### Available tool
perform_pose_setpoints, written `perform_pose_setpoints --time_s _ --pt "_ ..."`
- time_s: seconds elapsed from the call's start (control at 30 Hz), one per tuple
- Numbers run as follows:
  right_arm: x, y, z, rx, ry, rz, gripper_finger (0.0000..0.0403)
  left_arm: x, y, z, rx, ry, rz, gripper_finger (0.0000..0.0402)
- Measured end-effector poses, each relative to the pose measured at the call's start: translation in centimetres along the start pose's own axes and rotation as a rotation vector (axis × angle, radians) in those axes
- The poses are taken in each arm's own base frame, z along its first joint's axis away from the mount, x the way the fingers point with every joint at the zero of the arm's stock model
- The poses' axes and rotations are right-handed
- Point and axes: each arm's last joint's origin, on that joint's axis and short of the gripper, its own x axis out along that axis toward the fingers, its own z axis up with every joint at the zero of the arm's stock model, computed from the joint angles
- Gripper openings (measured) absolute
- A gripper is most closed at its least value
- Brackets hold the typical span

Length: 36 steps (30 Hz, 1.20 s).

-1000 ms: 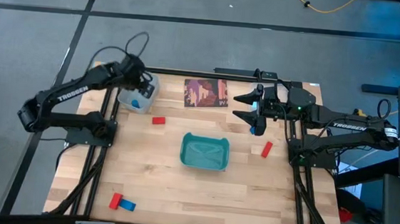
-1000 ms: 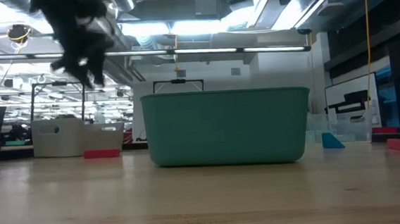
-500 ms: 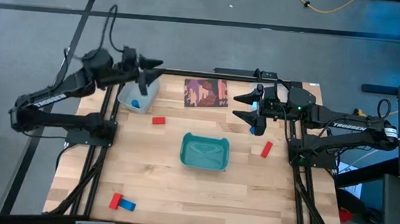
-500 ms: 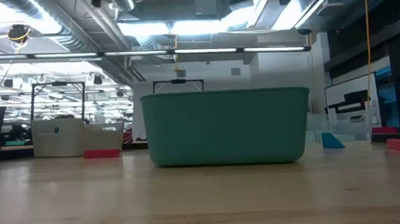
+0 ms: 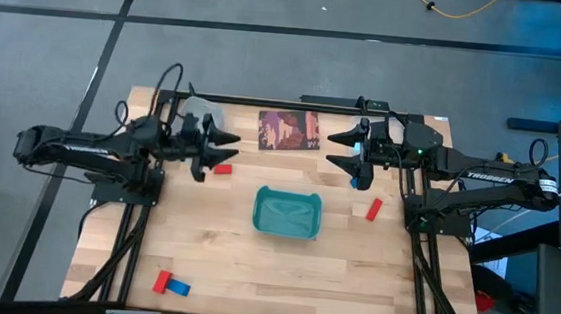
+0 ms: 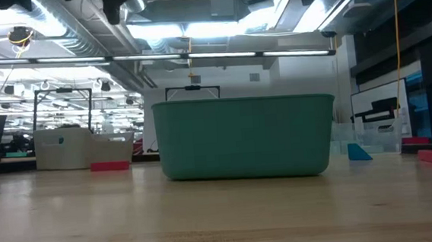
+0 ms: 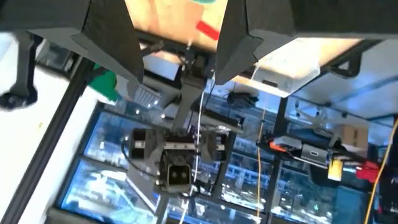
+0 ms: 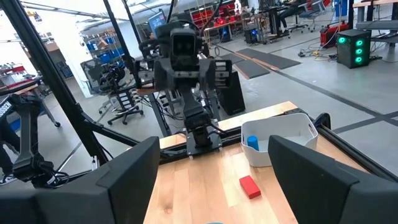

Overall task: Sort & place blocks by color
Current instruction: Put the top triangular blue block into the white bin

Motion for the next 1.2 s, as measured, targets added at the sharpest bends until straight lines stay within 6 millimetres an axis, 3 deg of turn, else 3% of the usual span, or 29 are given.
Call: perform_pose_setpoints --time_s 0.47,0.57,0.77,0.97,1.2 --pt "0.0 0.0 0.0 0.013 0.0 0.0 0.0304 0.0 -0.2 0.0 0.159 -0.007 -0.006 0.0192" --pt "0.0 0.0 0.0 0.162 0.007 -0.003 0.0304 0.0 -0.2 0.0 0.159 -0.007 -0.005 0.0192" --pt "-0.8 -0.5 -0.6 0.243 0.241 -0.231 0.0304 0.0 -0.1 0.1 0.159 -0.012 0.019 0.0192" --pt "-1.7 -1.9 -3.9 0.27 0.557 -0.586 0.0304 0.0 -0.1 0.1 0.158 -0.012 0.021 0.0192" --pt "-2.0 -3.7 -10.3 0.377 0.856 -0.825 0.0304 0.0 -0.1 0.1 0.157 -0.013 0.021 0.0192"
